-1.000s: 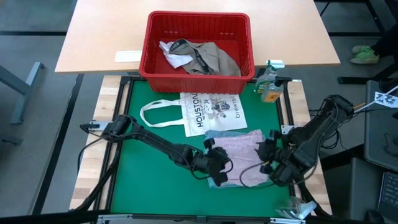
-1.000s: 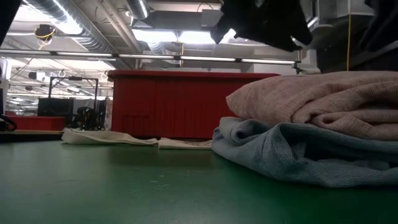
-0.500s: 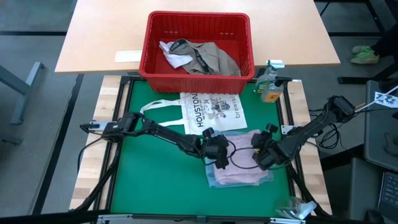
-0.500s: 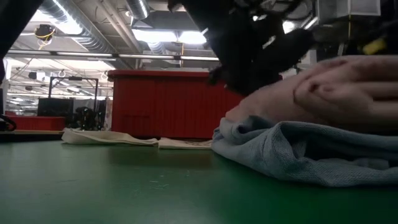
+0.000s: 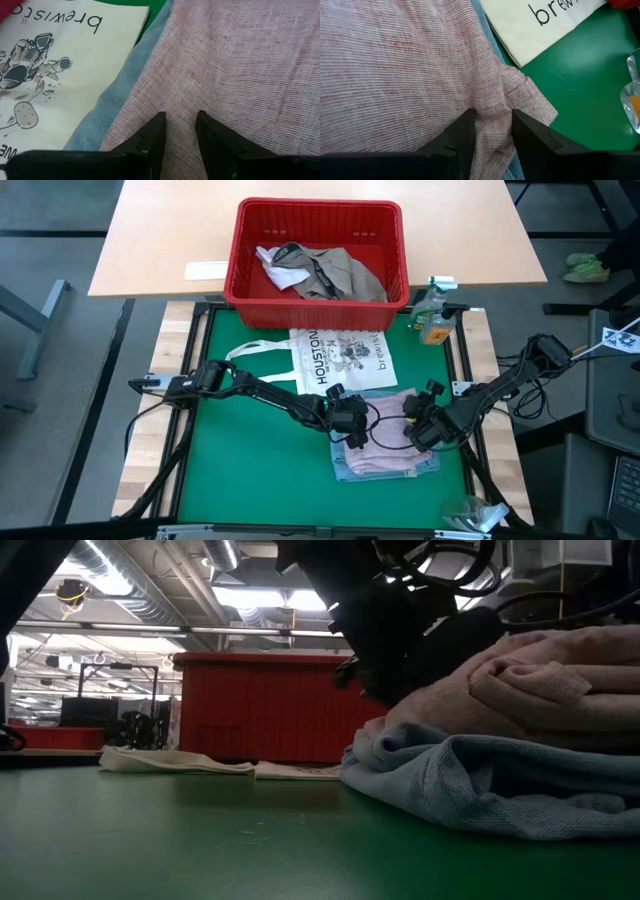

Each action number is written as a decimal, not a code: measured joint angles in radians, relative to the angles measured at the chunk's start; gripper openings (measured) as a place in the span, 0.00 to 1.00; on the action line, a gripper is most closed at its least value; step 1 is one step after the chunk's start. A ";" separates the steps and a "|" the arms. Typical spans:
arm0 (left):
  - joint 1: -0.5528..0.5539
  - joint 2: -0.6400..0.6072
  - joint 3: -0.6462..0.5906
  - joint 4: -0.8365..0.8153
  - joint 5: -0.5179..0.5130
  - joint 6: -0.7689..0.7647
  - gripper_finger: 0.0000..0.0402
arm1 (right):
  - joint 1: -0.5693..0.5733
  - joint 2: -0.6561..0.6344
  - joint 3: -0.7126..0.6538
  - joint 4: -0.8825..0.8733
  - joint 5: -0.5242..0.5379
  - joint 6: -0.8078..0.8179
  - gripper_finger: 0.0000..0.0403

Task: Fold Laundry from Bin
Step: Fold the pink shirt from the red laundry basket, then fold the white underwear from the red laundry basket

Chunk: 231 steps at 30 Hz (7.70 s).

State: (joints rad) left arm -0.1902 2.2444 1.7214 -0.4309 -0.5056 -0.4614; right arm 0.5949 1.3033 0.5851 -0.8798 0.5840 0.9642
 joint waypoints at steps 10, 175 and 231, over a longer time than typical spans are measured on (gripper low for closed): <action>0.000 0.000 0.106 -0.023 0.084 0.054 0.26 | 0.000 0.003 0.128 -0.147 -0.038 -0.005 0.33; 1.132 -0.017 -0.159 0.169 0.473 0.201 0.26 | -0.283 0.001 0.253 -0.026 -0.229 0.100 0.33; 1.128 -0.013 0.182 0.200 0.403 0.080 0.27 | -0.282 0.001 0.253 -0.027 -0.229 0.050 0.33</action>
State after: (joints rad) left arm 0.9376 2.2318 1.9030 -0.2311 -0.1024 -0.3810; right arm 0.3134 1.3045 0.8383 -0.9068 0.3546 1.0145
